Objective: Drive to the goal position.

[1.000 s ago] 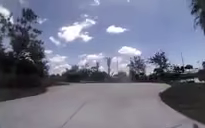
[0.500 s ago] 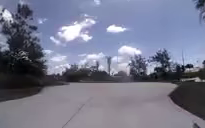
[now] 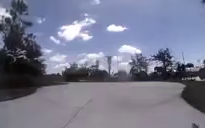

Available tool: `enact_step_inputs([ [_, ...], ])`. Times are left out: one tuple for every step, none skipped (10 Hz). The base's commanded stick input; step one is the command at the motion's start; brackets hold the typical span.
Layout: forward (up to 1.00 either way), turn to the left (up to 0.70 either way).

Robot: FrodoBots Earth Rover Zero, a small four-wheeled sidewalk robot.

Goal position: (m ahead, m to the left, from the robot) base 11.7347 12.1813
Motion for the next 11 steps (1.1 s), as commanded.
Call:
enact_step_inputs([
  [0.85, 0.00],
  [0.85, 0.00],
  [0.85, 0.00],
  [0.85, 0.00],
  [0.85, 0.00],
  [0.85, 0.00],
  [0.85, 0.00],
  [0.85, 0.00],
  [0.85, 0.00],
  [0.85, 0.00],
  [0.85, 0.00],
])
